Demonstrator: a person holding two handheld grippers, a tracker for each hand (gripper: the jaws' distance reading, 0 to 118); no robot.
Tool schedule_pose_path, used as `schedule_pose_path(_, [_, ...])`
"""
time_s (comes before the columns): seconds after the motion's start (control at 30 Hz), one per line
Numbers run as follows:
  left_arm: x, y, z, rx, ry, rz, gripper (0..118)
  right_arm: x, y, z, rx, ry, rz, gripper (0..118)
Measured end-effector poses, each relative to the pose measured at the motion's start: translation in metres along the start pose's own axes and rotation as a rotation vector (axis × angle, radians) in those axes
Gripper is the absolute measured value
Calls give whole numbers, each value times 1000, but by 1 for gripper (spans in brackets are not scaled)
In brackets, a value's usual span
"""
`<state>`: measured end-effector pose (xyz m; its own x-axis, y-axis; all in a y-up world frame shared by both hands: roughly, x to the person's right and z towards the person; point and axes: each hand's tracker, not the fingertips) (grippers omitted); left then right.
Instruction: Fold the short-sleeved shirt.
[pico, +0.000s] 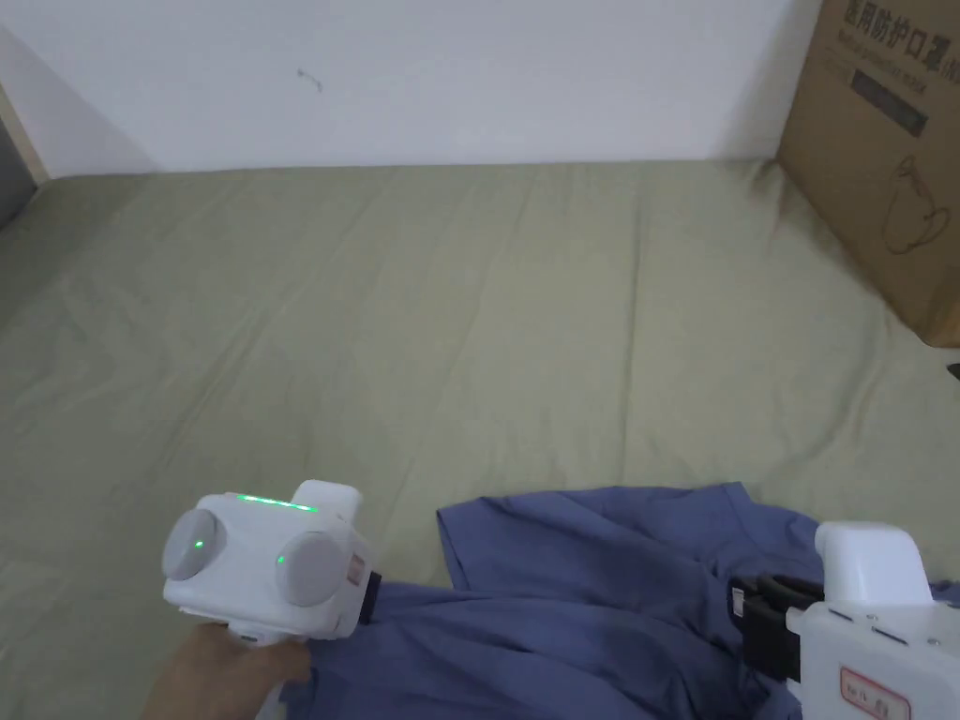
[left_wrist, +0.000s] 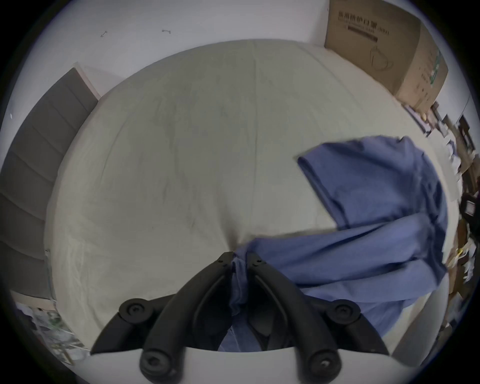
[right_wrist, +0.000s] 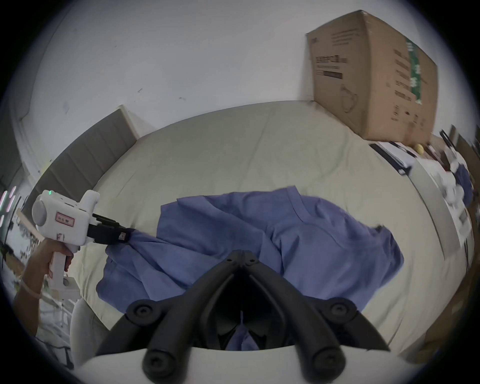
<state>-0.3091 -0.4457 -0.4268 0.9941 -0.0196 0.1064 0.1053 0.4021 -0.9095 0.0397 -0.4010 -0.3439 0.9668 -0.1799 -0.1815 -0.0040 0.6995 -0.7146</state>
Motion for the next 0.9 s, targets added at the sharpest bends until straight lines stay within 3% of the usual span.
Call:
schedule_pose_path(0.07, [-13, -2, 13, 31, -88, 61, 6, 0, 19, -10, -7, 17, 86, 34])
schedule_pose_path(0.1, [-18, -2, 21, 48, -115, 79, 6, -1, 31, -19, -17, 26, 162, 63])
schedule_pose_path(0.13, [-22, -4, 29, 67, -125, 89, 6, -1, 44, -31, -46, 38, 239, 101])
schedule_pose_path(0.23, [-35, -9, 48, 110, -152, 117, 6, -9, 74, -73, -136, 33, 408, 111])
schedule_pose_path(0.33, [-42, -17, 59, 126, -196, 138, 6, -13, 100, -118, -180, 36, 543, 109])
schedule_pose_path(0.4, [-43, -24, 63, 128, -193, 138, 6, -16, 115, -151, -224, -51, 625, 109])
schedule_pose_path(0.53, [-45, -37, 65, 120, -188, 127, 7, -14, 124, -196, -287, -104, 742, 107])
schedule_pose_path(0.57, [-46, -39, 65, 116, -191, 129, 6, -15, 122, -201, -297, -101, 743, 103])
schedule_pose_path(0.67, [-49, -43, 61, 108, -200, 154, 6, -28, 104, -219, -383, 32, 818, 99])
schedule_pose_path(0.73, [-51, -43, 60, 107, -204, 166, 7, -38, 91, -231, -376, -23, 893, 101])
schedule_pose_path(0.77, [-52, -43, 59, 109, -206, 172, 6, -39, 93, -234, -381, -43, 877, 101])
schedule_pose_path(0.8, [-52, -43, 59, 108, -207, 176, 6, -36, 100, -235, -424, -37, 787, 97])
schedule_pose_path(0.87, [-52, -44, 58, 112, -211, 186, 6, -27, 107, -231, -486, 59, 632, 74])
schedule_pose_path(0.9, [-52, -44, 57, 111, -210, 190, 6, -25, 104, -225, -450, 63, 677, 64])
